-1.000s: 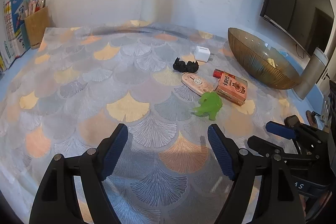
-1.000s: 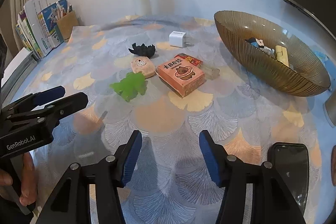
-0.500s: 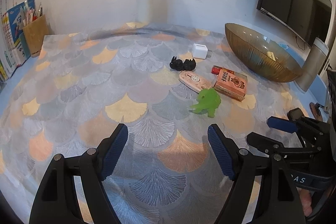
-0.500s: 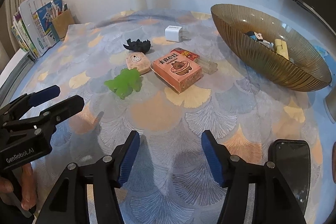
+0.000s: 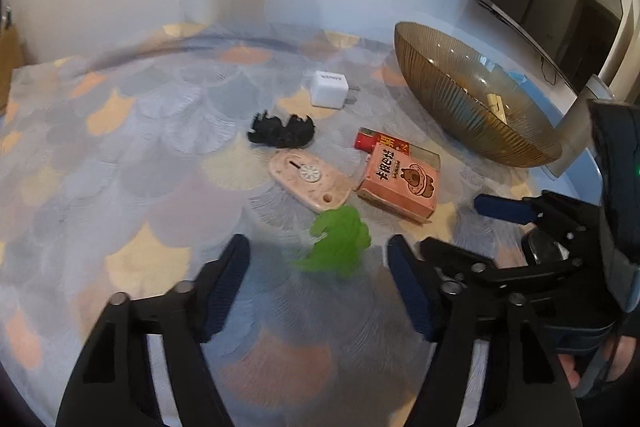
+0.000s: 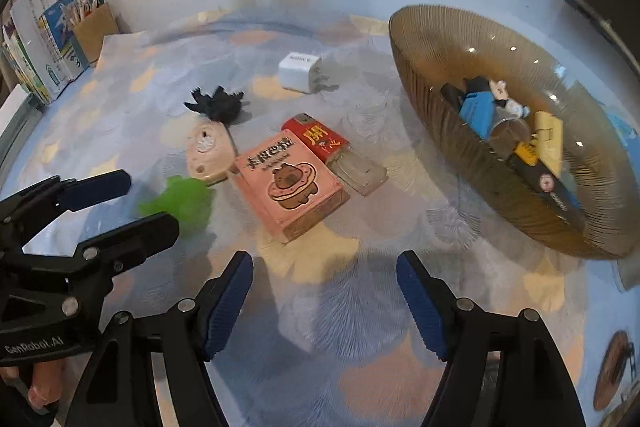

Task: Organize rigid objects
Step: 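Grasp the green jelly toy with the left tool while the right tool grasps the pink card box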

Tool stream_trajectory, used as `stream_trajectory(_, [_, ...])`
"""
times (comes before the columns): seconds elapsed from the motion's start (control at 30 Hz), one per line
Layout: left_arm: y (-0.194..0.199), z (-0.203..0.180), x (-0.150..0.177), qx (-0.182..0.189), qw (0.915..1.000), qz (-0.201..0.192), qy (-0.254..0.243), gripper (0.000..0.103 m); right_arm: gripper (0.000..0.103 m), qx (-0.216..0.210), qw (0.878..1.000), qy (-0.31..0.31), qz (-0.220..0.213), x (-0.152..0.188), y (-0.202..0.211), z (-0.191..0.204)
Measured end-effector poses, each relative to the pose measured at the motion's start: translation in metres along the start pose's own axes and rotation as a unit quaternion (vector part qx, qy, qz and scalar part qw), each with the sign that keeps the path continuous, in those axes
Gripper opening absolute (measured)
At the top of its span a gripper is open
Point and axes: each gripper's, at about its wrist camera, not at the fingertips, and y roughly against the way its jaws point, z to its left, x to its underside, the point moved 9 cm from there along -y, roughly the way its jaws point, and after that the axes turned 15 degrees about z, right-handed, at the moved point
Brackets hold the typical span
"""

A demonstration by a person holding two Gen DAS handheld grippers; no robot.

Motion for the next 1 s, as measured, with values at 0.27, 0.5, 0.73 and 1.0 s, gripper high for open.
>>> stream_trajectory(0.27, [-0.012,-0.006,-0.011,-0.005,0.9999,-0.001,-0.014,0.056,0.073,0.007,0.999,0.037,-0.029,-0.009,-0.004,0.006])
stream_trajectory(0.5, [-0.009,0.002,-0.009,0.017,0.9998,0.004,-0.003,0.031,0.083,0.028,0.998,0.037,-0.039,-0.019,-0.007,0.015])
stream_trajectory(0.73, [0.009,0.024,0.009,0.03,0.999,-0.004,0.033,0.031,0.076,0.006,0.999,0.025,-0.033,-0.028,-0.01,0.019])
stream_trajectory(1.0, [0.019,0.024,0.031,0.056,0.9979,-0.008,0.032,0.04,0.044,-0.01,0.998,0.04,-0.038,-0.006,0.002,0.039])
